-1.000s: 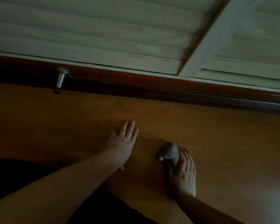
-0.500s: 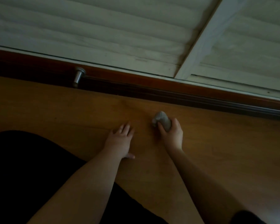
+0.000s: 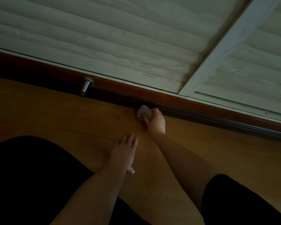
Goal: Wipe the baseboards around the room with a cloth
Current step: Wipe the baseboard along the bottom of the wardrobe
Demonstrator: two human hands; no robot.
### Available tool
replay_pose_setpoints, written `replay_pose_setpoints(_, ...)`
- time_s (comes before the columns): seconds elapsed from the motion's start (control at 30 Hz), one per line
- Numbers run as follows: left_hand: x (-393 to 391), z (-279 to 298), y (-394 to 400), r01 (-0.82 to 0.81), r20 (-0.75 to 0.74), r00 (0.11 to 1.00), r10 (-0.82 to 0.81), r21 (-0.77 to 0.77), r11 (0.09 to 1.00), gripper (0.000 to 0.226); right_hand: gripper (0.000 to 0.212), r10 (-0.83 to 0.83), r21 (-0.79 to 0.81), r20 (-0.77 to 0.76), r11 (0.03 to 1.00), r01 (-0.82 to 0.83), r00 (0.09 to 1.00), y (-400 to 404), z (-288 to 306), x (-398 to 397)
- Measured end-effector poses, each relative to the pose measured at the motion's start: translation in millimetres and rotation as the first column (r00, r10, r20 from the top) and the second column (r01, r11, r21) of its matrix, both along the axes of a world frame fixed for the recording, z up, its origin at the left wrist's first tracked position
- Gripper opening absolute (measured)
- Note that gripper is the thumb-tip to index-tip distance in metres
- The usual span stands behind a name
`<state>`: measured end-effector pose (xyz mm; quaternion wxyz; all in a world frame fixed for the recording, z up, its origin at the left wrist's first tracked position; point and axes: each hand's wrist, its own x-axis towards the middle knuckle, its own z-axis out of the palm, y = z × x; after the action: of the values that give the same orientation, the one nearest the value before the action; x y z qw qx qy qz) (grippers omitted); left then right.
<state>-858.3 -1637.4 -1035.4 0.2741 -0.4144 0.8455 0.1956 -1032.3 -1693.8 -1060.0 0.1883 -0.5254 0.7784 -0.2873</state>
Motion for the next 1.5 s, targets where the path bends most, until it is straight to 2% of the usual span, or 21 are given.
replay_pose_setpoints(0.13, 2.1, -4.8, -1.5, -0.016, -0.023, 1.0, 0.016, 0.026, 1.0, 0.131, 0.048, -0.021, 0.01, 0.054, 1.0, 0.021, 0.998, 3.5, 5.0, -29.3)
replay_pose_setpoints(0.27, 2.2, -10.6, -4.5, -0.01, -0.021, 1.0, 0.011, 0.042, 0.999, 0.132, 0.049, -0.09, 0.025, 0.031, 0.996, 0.089, 0.995, 27.8, 8.5, -78.0)
replay_pose_setpoints(0.47, 1.3, -11.9, -4.6, 0.002, -0.004, 1.0, -0.002, 0.016, 1.0, 0.133, 0.055, -0.317, 0.078, -0.03, 0.945, 0.318, 0.948, 73.7, 16.5, -164.6)
replay_pose_setpoints(0.63, -1.8, -5.1, -3.7, 0.002, 0.019, 1.0, -0.002, 0.024, 1.0, 0.132, 0.053, -0.506, 0.166, -0.073, 0.844, 0.511, 0.859, 95.1, 26.5, -209.3)
replay_pose_setpoints(0.77, -1.7, -0.1, -2.9, 0.008, 0.013, 1.0, -0.009, 0.031, 0.999, 0.13, 0.057, -0.414, 0.154, -0.087, 0.893, 0.423, 0.906, 94.3, 34.0, -186.1)
replay_pose_setpoints(0.87, -2.2, -2.0, -0.3, 0.001, -0.004, 1.0, -0.001, 0.031, 1.0, 0.128, 0.066, -0.336, 0.11, 0.069, 0.938, 0.328, 0.939, 81.2, 26.6, -124.2)
replay_pose_setpoints(0.97, 6.2, -2.4, -0.5, 0.003, -0.046, 0.999, -0.002, 0.012, 1.0, 0.126, 0.063, -0.195, 0.084, 0.173, 0.979, 0.183, 0.965, 53.6, 20.2, -52.2)
replay_pose_setpoints(1.03, 13.5, -2.9, -1.7, 0.005, -0.084, 0.996, -0.004, 0.002, 1.0, 0.126, 0.06, -0.123, 0.063, 0.177, 0.992, 0.113, 0.977, 28.4, 21.4, -12.3)
replay_pose_setpoints(1.13, 20.9, -2.4, -0.9, -0.116, -0.104, 0.988, 0.117, 0.009, 0.993, 0.132, 0.056, -0.058, 0.093, 0.142, 0.995, 0.045, 0.988, -7.1, 25.0, 28.1)
replay_pose_setpoints(1.2, 21.9, -2.5, -1.3, -0.17, -0.073, 0.983, 0.169, 0.0, 0.986, 0.132, 0.052, -0.07, 0.163, 0.147, 0.986, 0.045, 0.987, -18.2, 22.8, 38.2)
replay_pose_setpoints(1.3, 19.6, -0.9, -6.0, -0.172, -0.032, 0.985, 0.172, -0.001, 0.985, 0.13, 0.05, -0.091, 0.181, 0.164, 0.982, 0.061, 0.982, -20.0, 19.1, 33.2)
replay_pose_setpoints(1.5, 11.9, -4.6, -4.5, -0.2, 0.017, 0.98, 0.2, -0.006, 0.98, 0.131, 0.055, -0.135, 0.2, 0.097, 0.973, 0.113, 0.986, 2.5, 22.5, -30.7)
